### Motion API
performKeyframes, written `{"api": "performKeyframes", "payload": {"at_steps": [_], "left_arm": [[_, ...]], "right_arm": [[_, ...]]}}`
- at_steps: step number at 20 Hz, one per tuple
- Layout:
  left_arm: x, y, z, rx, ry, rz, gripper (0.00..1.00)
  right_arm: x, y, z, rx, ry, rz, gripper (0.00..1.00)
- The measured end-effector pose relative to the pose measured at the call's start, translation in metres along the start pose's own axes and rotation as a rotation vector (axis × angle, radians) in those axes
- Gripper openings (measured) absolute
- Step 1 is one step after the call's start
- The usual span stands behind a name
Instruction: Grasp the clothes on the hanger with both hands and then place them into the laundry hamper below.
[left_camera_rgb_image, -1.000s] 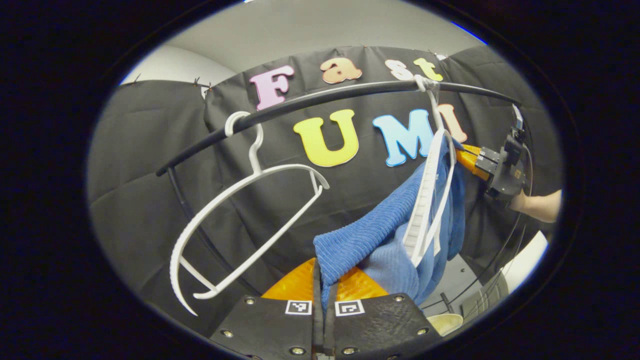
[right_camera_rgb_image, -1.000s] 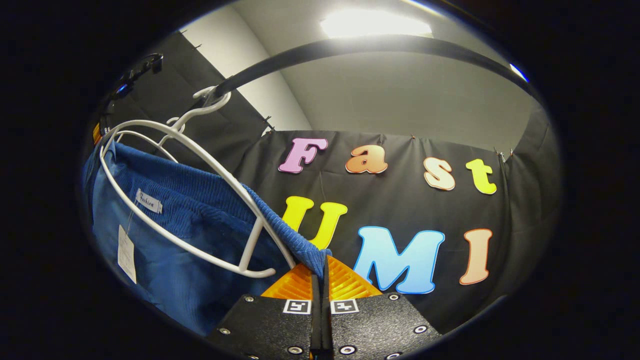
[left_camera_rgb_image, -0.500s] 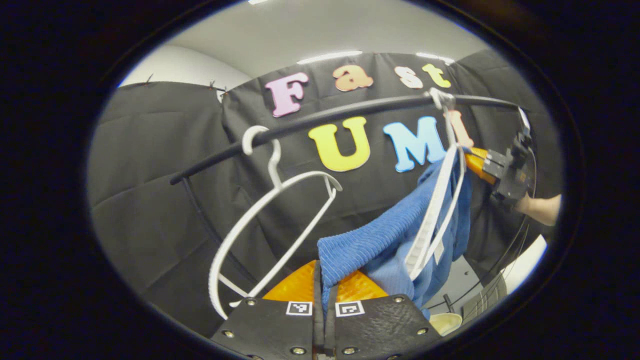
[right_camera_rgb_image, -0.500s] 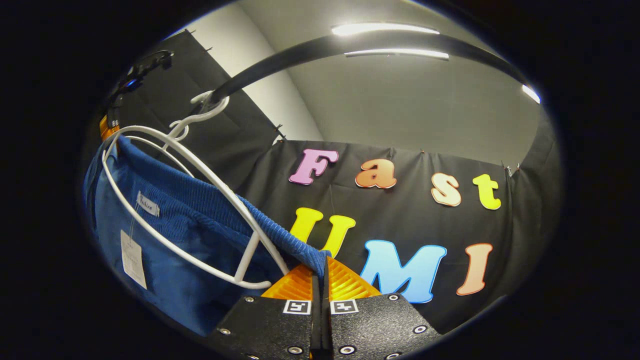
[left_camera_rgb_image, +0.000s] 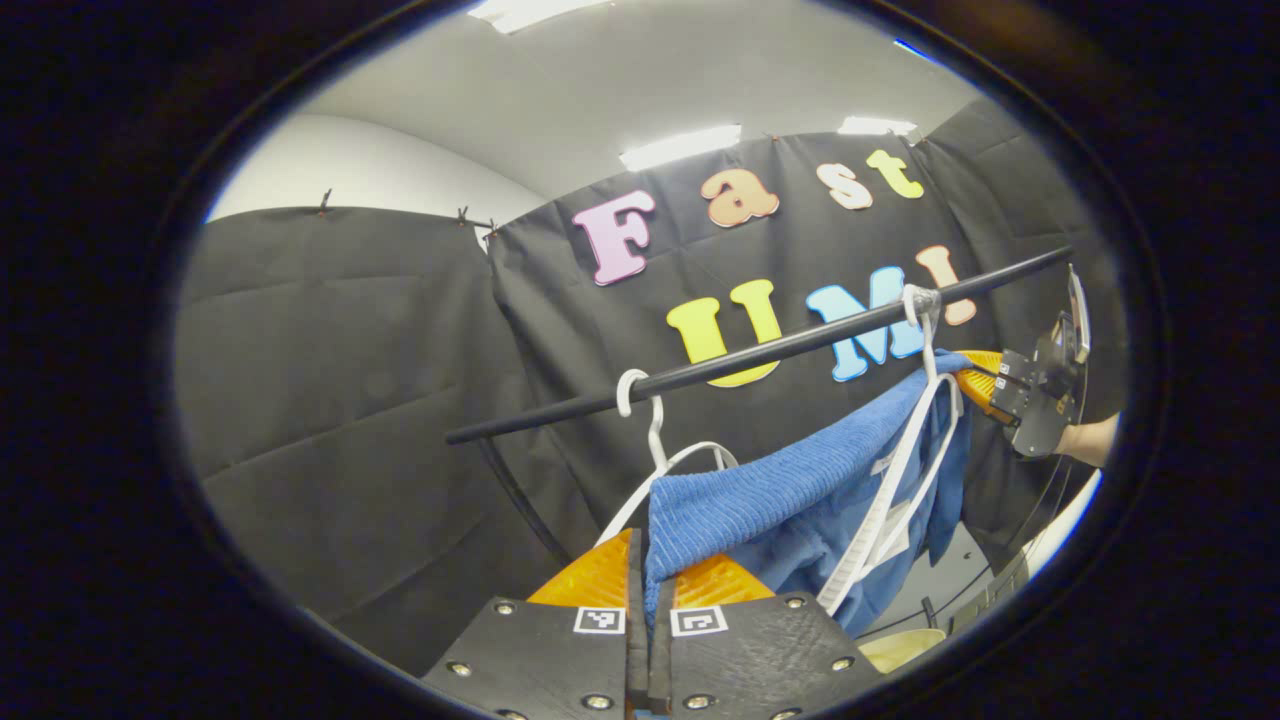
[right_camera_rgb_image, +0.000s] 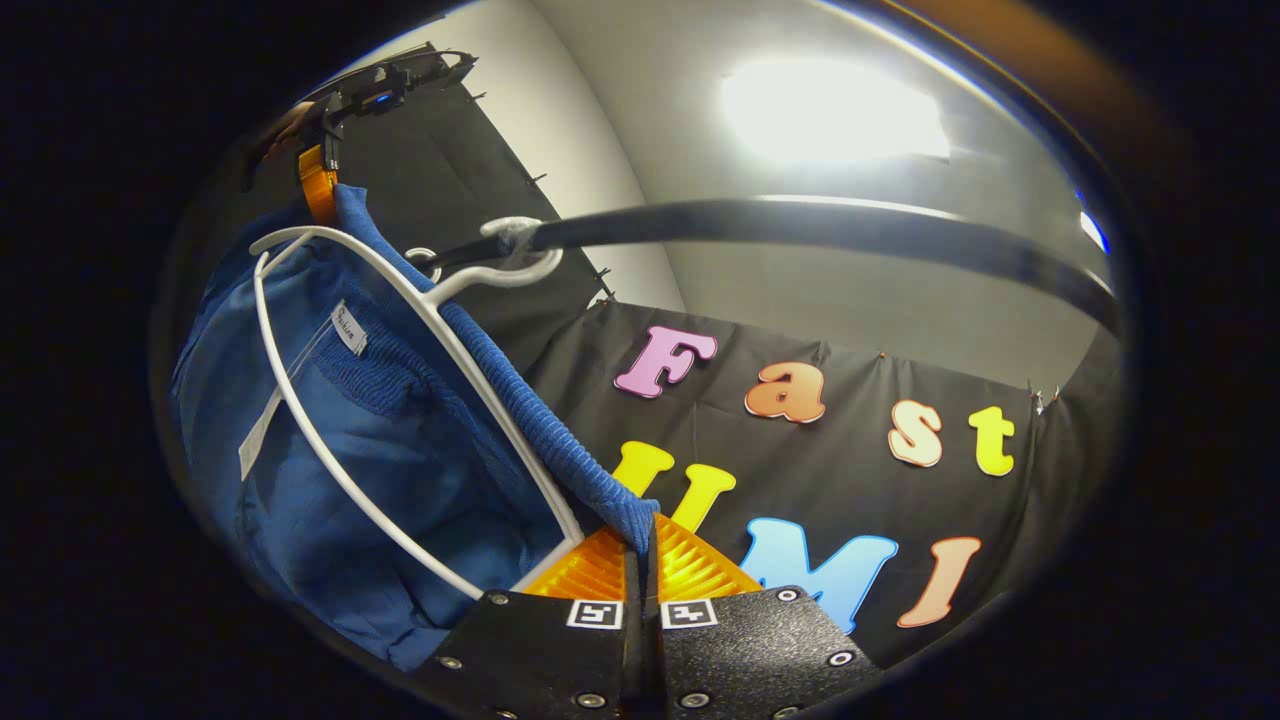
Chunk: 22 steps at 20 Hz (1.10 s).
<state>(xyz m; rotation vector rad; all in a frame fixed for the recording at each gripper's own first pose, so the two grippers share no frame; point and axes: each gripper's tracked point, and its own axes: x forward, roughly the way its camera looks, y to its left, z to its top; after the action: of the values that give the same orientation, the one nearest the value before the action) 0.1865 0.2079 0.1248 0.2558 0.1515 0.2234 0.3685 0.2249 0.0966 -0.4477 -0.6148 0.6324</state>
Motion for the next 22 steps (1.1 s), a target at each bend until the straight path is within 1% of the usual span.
{"api": "performKeyframes", "payload": {"at_steps": [3,4,6,9,11,14,16,18,20,22], "left_arm": [[0.008,-0.018,-0.03,-0.05,0.019,-0.034,0.07],[0.012,-0.026,-0.04,-0.069,0.022,-0.047,0.01],[0.021,-0.045,-0.058,-0.116,0.026,-0.072,0.01],[0.044,-0.071,-0.081,-0.216,0.022,-0.123,0.02],[0.058,-0.088,-0.095,-0.274,0.016,-0.148,0.02],[0.064,-0.1,-0.112,-0.342,0.015,-0.15,0.0],[0.067,-0.108,-0.121,-0.364,0.023,-0.141,0.02],[0.07,-0.12,-0.131,-0.372,0.043,-0.142,0.02],[0.077,-0.136,-0.136,-0.352,0.065,-0.138,0.01],[0.078,-0.147,-0.143,-0.326,0.082,-0.117,0.01]], "right_arm": [[0.002,-0.004,-0.01,0.038,0.028,-0.017,0.0],[0.005,-0.009,-0.015,0.04,0.039,-0.025,0.0],[0.01,-0.019,-0.024,0.038,0.057,-0.039,0.0],[0.014,-0.024,-0.044,0.05,0.09,-0.048,0.0],[0.014,-0.025,-0.058,0.036,0.113,-0.045,0.0],[0.008,-0.024,-0.069,-0.009,0.123,-0.042,0.0],[0.008,-0.025,-0.077,-0.027,0.135,-0.038,0.0],[0.004,-0.025,-0.097,-0.015,0.183,-0.034,0.0],[-0.008,-0.021,-0.116,0.017,0.24,-0.031,0.0],[-0.021,-0.018,-0.124,0.044,0.279,-0.028,0.0]]}}
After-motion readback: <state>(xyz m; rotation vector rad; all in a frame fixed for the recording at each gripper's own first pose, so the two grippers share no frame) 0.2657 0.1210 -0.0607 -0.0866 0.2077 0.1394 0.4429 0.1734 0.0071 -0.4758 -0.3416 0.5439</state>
